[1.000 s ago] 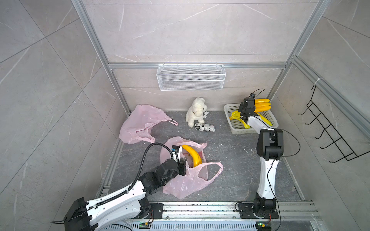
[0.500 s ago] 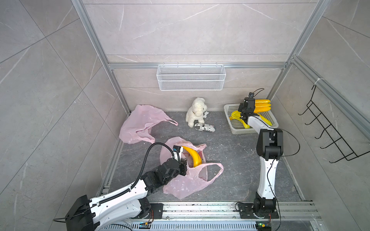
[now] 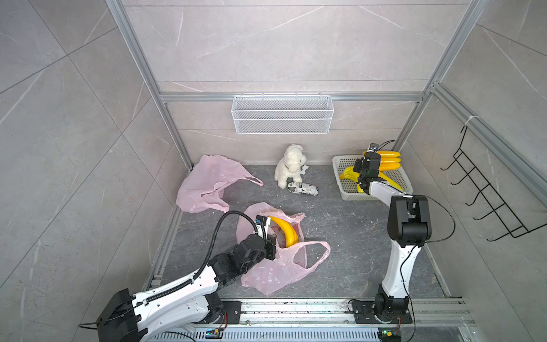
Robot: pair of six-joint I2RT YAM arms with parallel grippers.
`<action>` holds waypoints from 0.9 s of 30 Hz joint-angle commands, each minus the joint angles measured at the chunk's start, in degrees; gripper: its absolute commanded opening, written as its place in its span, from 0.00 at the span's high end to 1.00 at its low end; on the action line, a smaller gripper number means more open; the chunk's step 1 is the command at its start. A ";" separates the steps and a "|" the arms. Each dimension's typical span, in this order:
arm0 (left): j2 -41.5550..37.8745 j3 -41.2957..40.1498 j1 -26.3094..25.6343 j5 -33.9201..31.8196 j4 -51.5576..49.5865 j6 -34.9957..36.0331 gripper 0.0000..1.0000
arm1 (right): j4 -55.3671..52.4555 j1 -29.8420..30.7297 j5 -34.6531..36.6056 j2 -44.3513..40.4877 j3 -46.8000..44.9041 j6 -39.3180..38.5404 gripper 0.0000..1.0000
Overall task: Place the banana into a plastic bag & tie a knot
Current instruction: Pick up the banana from the basket.
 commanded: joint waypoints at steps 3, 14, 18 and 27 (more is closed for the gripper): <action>-0.33 -0.61 0.35 0.98 2.84 -1.24 1.00 | 7.09 1.57 -0.54 -8.64 -6.52 0.45 1.00; -0.11 0.05 0.36 1.37 2.49 -1.24 1.00 | 8.85 8.94 -4.07 -27.31 -24.26 3.93 1.00; 0.15 0.80 0.41 1.30 1.36 -1.36 1.00 | 4.86 13.86 -5.61 -36.00 -29.55 4.96 1.00; 1.24 3.20 0.36 2.83 -0.39 -1.86 1.00 | -13.24 20.56 -16.15 -56.94 -39.07 15.08 1.00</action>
